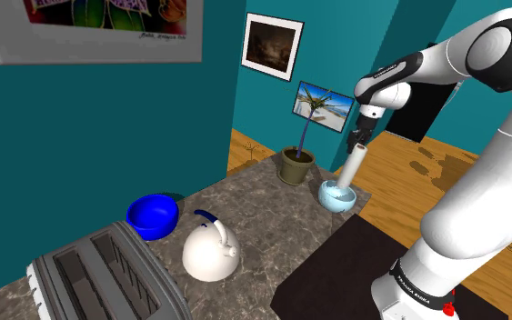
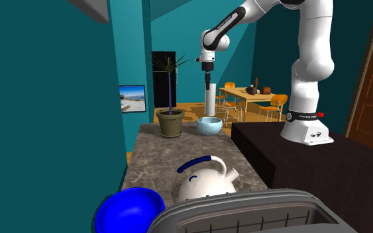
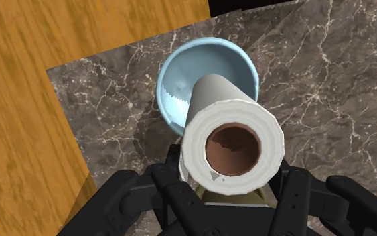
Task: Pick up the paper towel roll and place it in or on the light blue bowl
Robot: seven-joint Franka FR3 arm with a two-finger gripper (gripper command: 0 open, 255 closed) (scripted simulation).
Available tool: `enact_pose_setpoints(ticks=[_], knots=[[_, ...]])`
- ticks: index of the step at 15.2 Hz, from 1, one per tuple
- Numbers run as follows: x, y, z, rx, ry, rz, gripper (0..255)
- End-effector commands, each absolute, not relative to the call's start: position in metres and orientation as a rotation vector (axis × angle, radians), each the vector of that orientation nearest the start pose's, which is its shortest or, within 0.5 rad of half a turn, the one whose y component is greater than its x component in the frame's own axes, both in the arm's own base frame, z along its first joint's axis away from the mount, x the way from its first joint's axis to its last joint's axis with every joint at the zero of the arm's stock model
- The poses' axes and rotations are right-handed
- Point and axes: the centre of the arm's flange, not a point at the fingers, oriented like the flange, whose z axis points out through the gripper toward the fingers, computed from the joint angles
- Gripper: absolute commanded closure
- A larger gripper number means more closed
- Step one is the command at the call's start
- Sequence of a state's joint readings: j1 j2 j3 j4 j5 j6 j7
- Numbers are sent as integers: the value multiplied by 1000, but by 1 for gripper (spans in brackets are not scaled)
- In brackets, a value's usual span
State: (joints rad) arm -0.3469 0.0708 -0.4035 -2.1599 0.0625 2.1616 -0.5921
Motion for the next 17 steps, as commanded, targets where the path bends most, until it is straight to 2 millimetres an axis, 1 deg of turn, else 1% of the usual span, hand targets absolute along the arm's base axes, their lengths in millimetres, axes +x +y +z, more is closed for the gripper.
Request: enact_pose_setpoints(ticks=[1,4,12,13,17], knots=[[397,-365,352,-3070,300,53,255],[397,-365,336,-3070,300,53,255],[397,-365,335,-3070,300,53,255],[397,-365,335,-3070,300,53,0],[397,-365,335,-3070,300,53,0]])
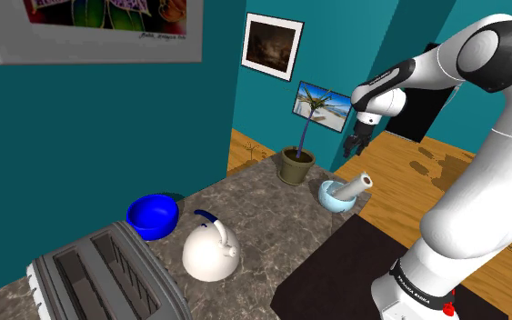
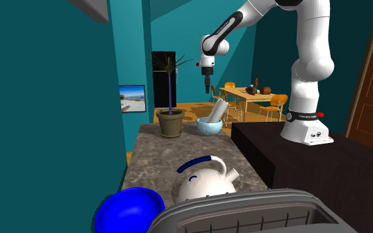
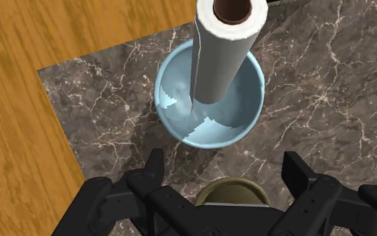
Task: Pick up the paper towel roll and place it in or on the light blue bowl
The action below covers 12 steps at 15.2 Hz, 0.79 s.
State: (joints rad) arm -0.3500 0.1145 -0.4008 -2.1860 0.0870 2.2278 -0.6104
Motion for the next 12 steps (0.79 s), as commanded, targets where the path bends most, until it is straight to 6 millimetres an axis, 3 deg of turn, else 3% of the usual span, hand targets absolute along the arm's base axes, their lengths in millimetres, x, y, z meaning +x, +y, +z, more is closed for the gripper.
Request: enact_pose_setpoints(ticks=[1,5,12], knots=[[397,-365,335,-3070,300,53,0],[399,-368,385,-3070,300,53,0],[399,-368,385,-3070,300,53,0]])
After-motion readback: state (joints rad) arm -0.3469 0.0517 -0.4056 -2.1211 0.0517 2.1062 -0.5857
